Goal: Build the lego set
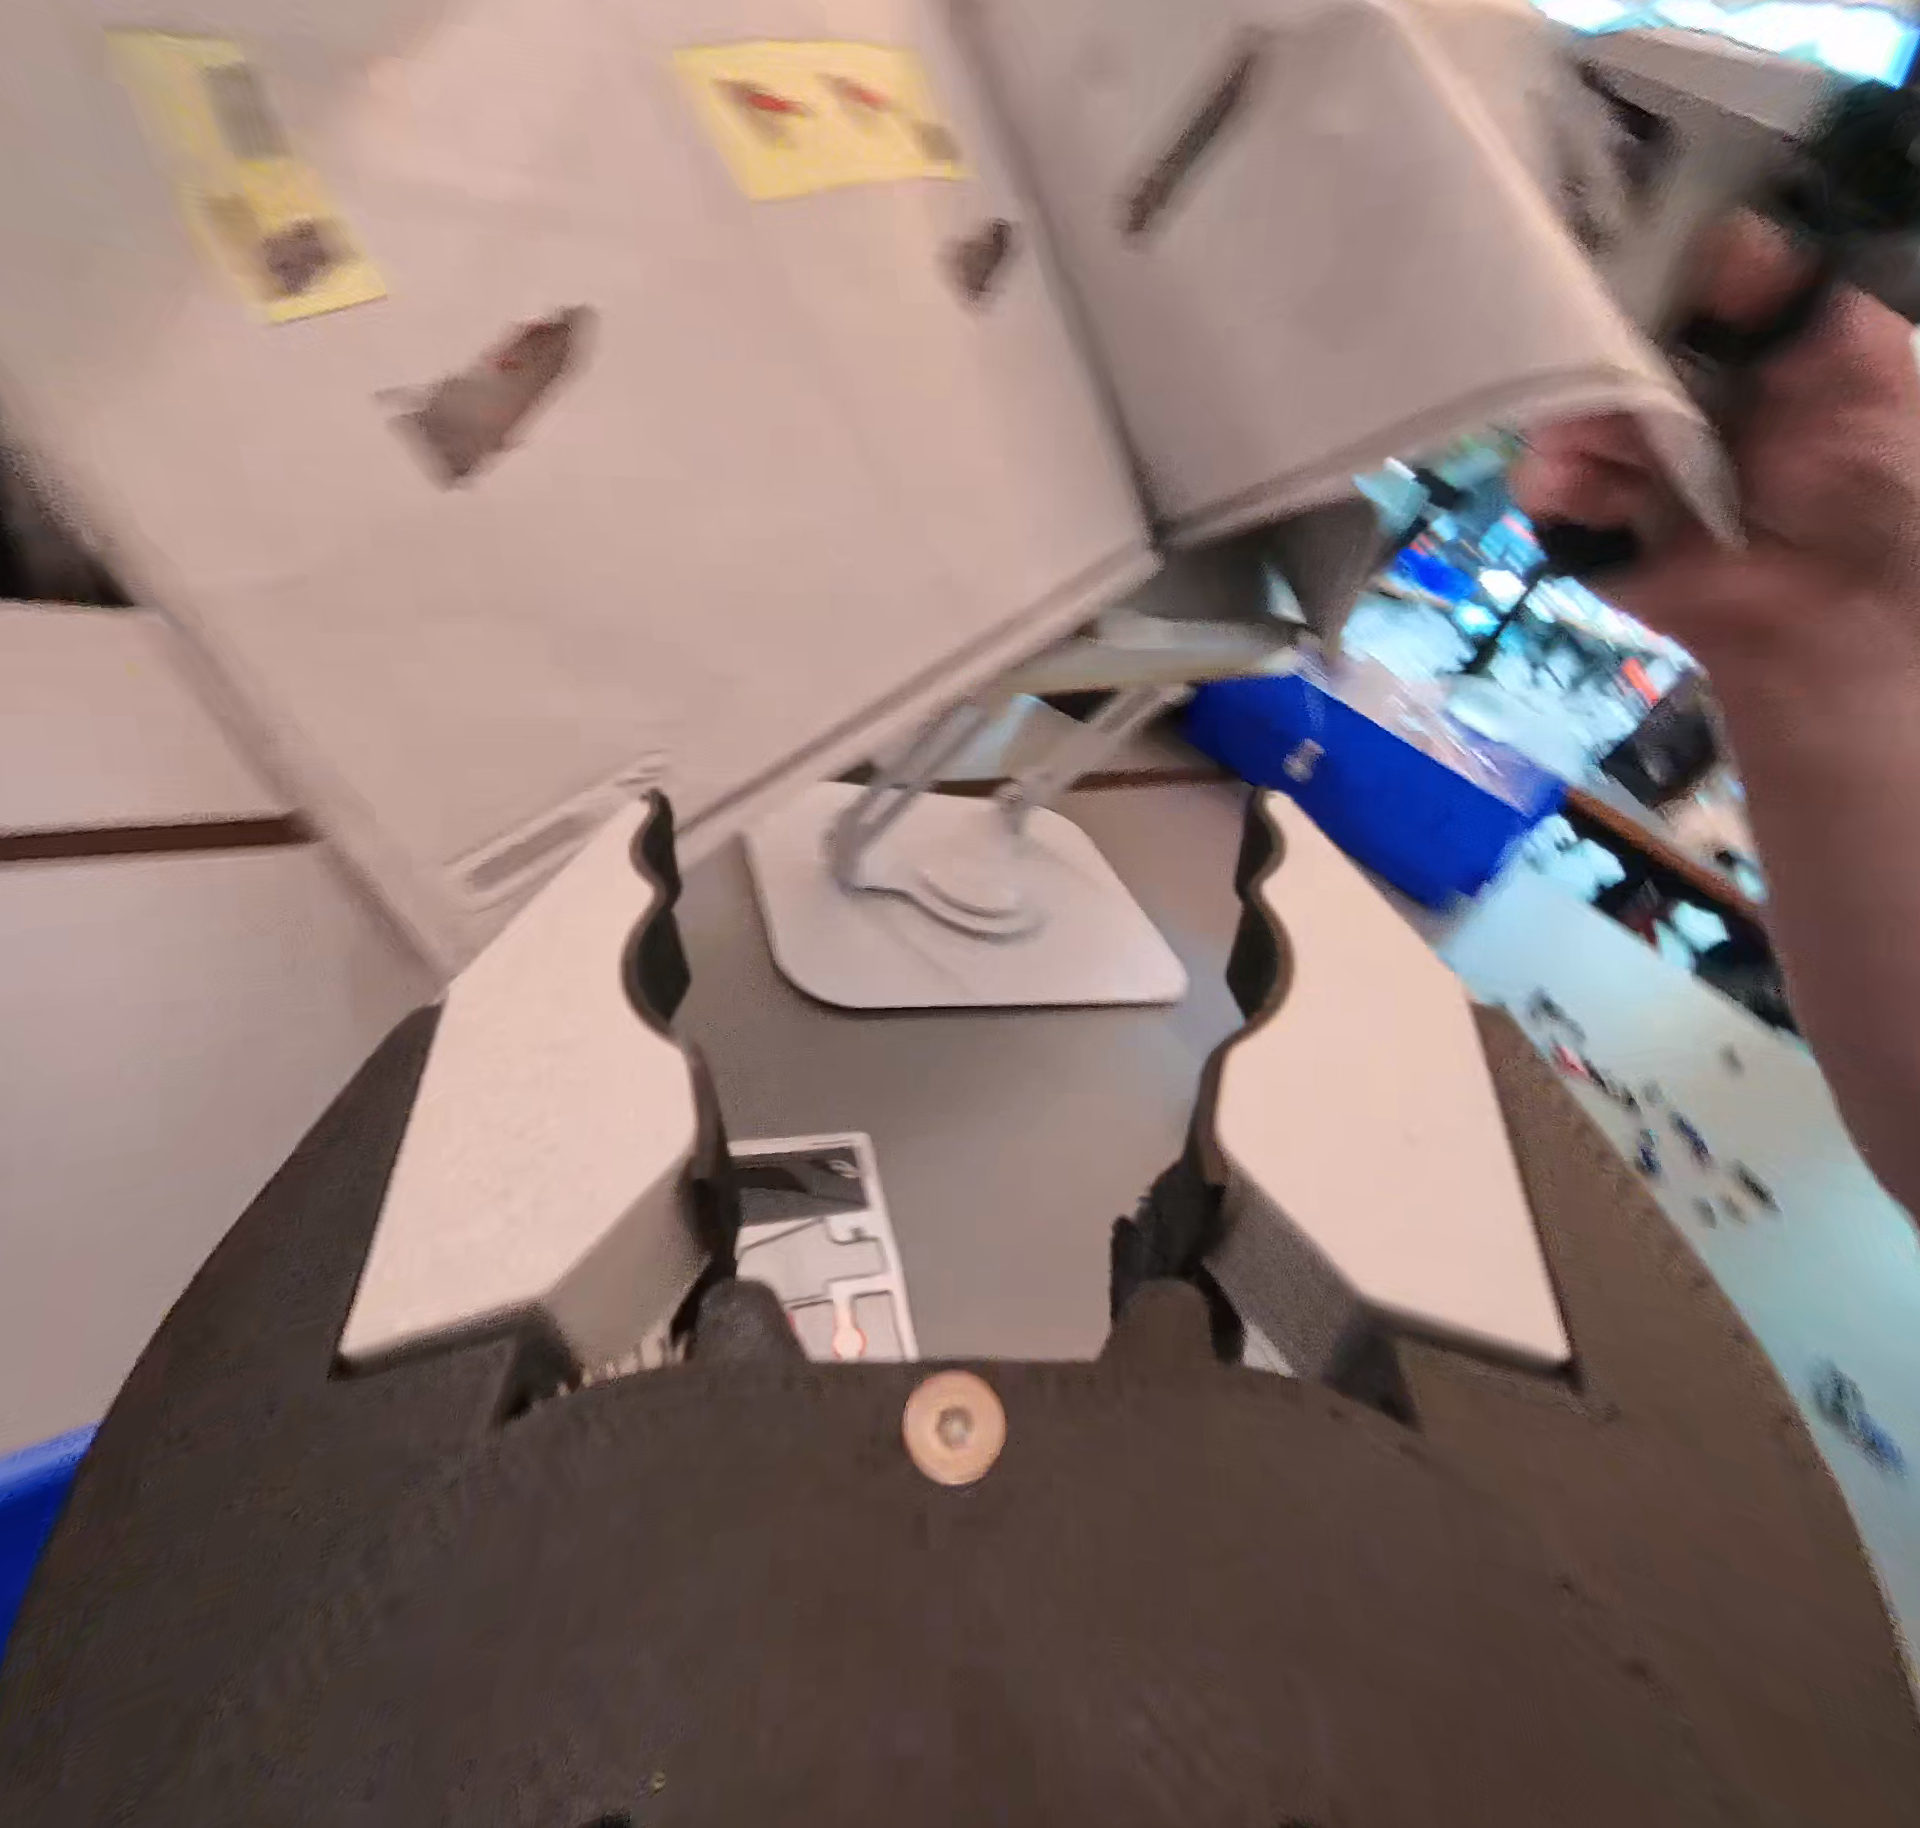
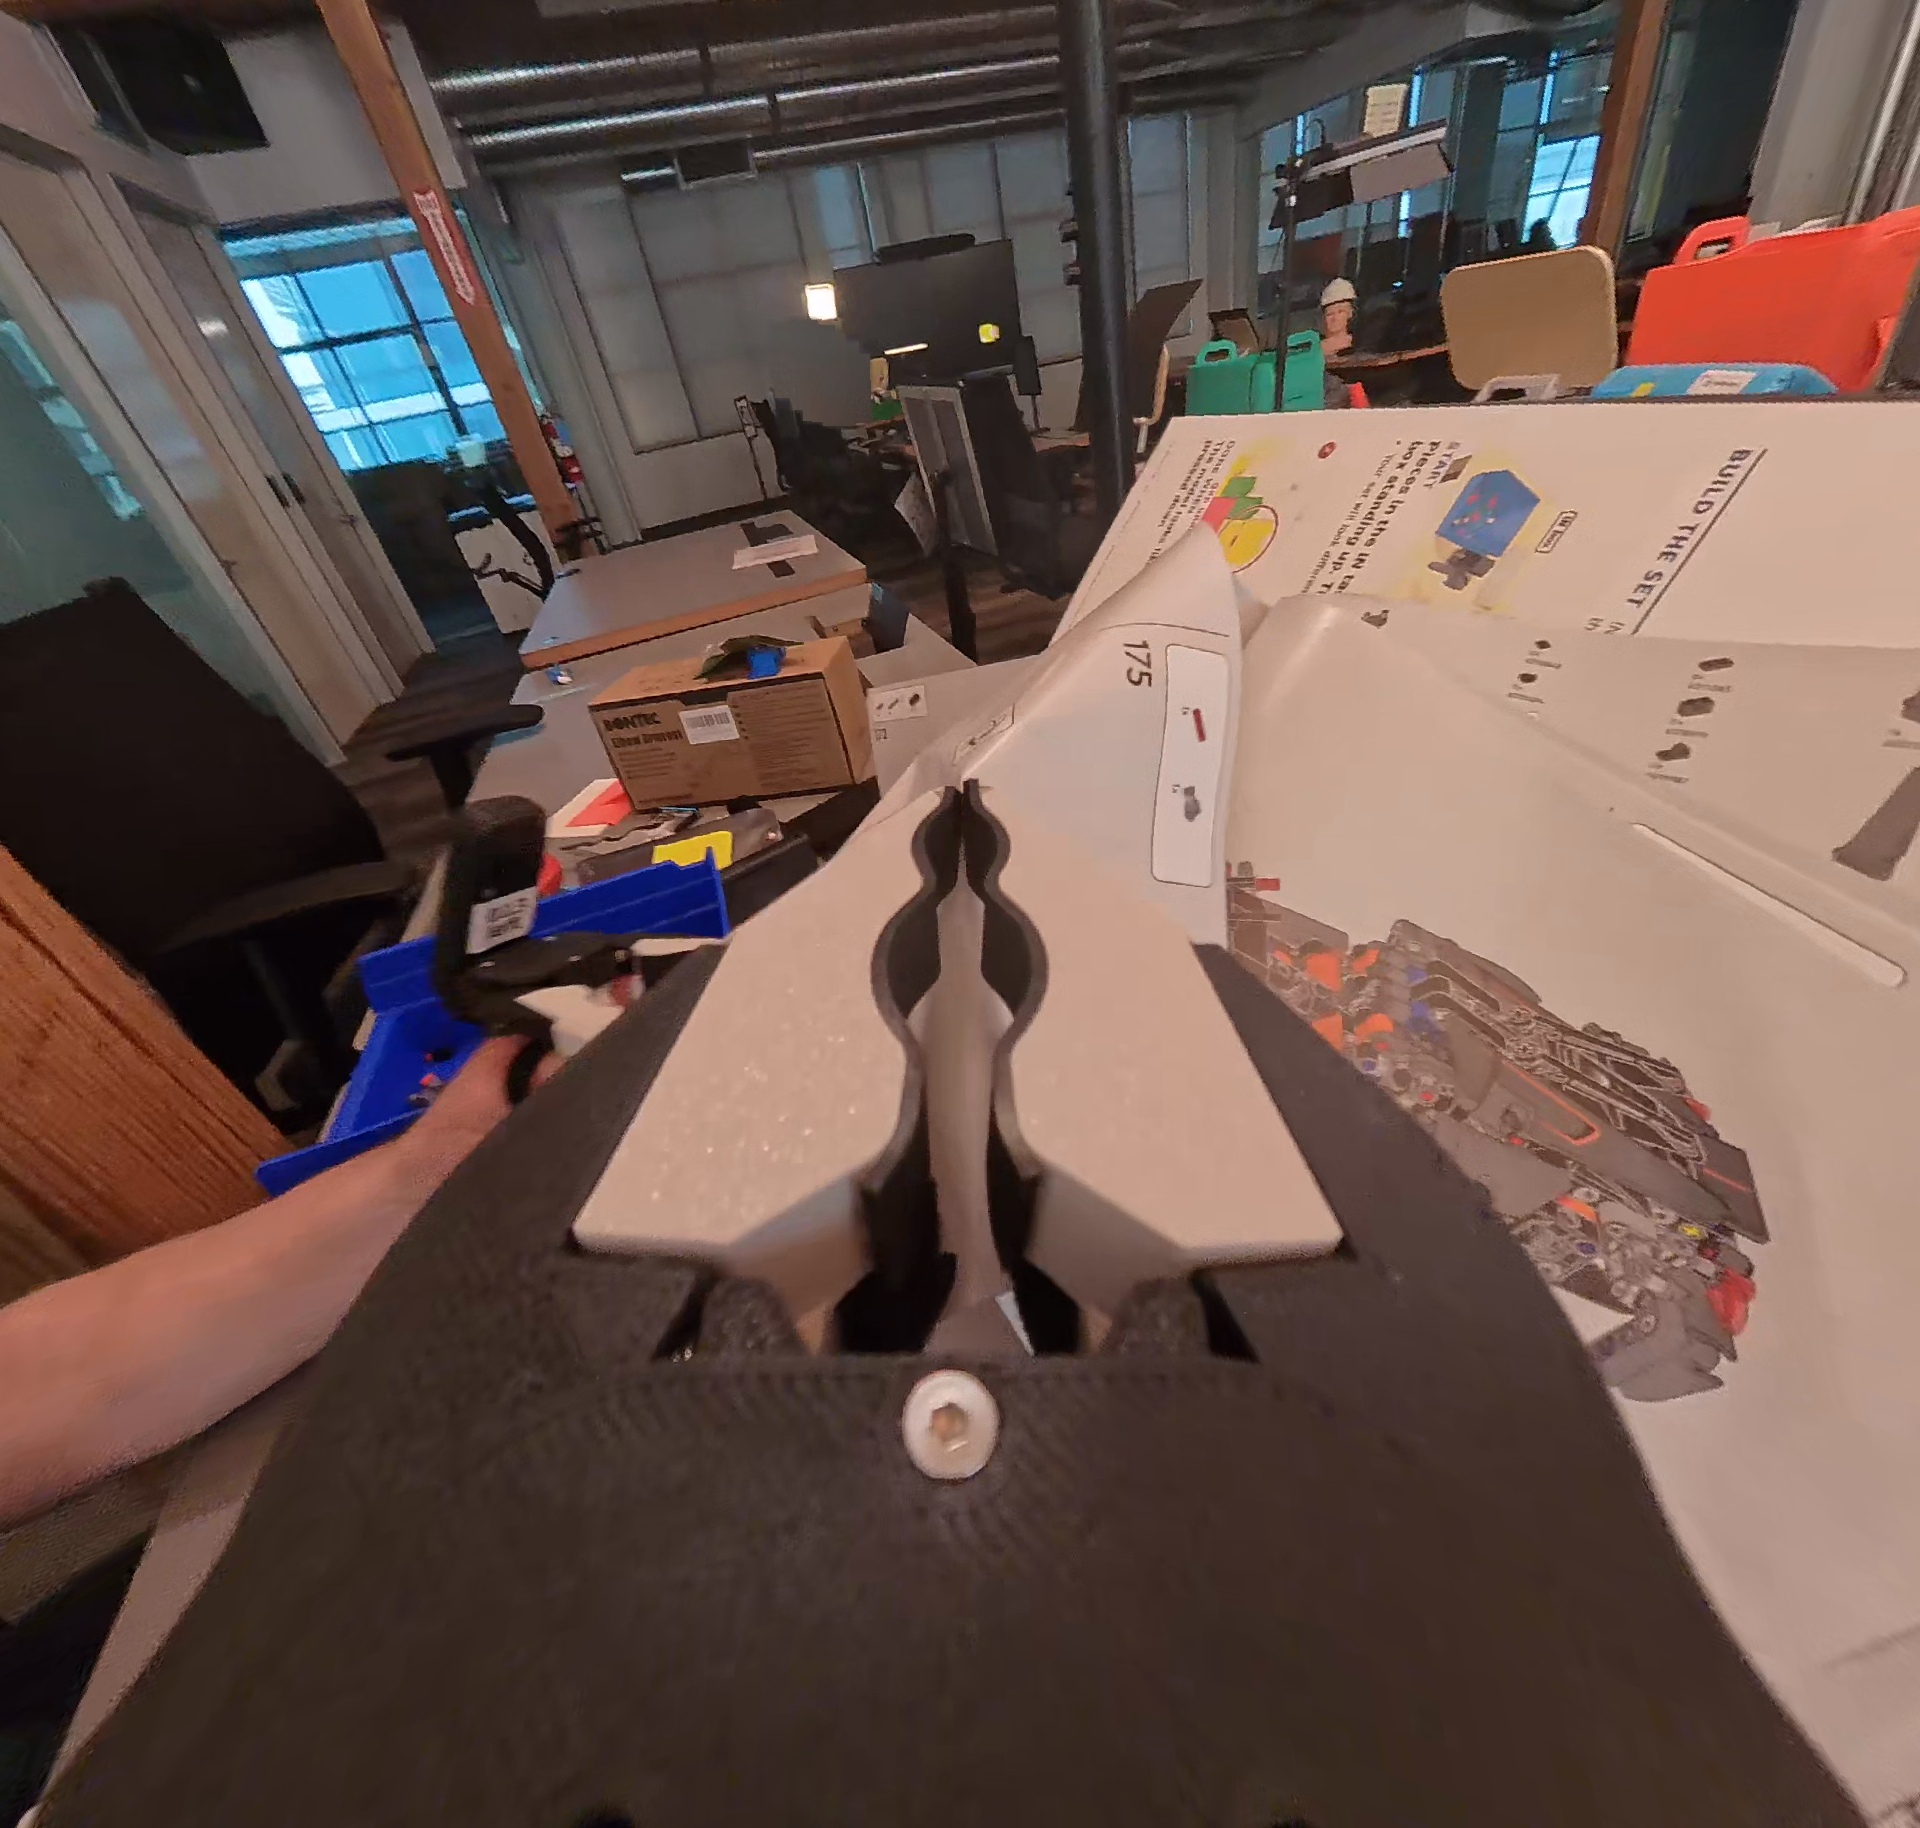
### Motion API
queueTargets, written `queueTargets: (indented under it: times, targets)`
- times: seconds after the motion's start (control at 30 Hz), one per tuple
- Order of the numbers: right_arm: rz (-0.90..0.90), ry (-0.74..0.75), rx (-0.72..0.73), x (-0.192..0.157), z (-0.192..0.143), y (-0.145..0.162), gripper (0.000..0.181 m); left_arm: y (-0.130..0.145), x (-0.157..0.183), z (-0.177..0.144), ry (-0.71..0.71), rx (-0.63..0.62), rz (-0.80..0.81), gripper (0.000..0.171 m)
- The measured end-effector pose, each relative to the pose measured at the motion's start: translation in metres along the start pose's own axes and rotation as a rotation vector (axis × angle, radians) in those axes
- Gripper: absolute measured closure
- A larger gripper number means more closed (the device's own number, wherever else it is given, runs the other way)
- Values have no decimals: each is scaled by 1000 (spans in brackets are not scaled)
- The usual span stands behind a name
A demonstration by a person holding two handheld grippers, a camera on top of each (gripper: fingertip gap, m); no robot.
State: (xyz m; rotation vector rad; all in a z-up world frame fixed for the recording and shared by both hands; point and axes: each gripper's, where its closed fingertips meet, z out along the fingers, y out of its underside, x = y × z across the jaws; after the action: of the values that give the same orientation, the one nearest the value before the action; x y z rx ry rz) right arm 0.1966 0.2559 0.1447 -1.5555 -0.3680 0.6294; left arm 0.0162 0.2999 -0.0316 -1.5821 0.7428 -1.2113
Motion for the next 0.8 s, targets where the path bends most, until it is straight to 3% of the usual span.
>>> queueTargets:
  times: [0.1,0.17,0.3,0.6,0.8]
  targets:
    - [20,-26,18,-4,-3,0,181,-4,-45,4,-103,79,-268,50]
    - [3,-10,39,-3,-6,-4,181,-10,-59,6,-159,127,-308,42]
    - [11,6,80,1,-17,-13,181,0,-70,25,-181,75,-333,33]
    - [13,41,116,12,-40,-24,181,-16,-90,46,-56,137,-570,43]
    - [-2,62,178,16,-60,-43,181,-23,-89,53,-16,153,-550,54]
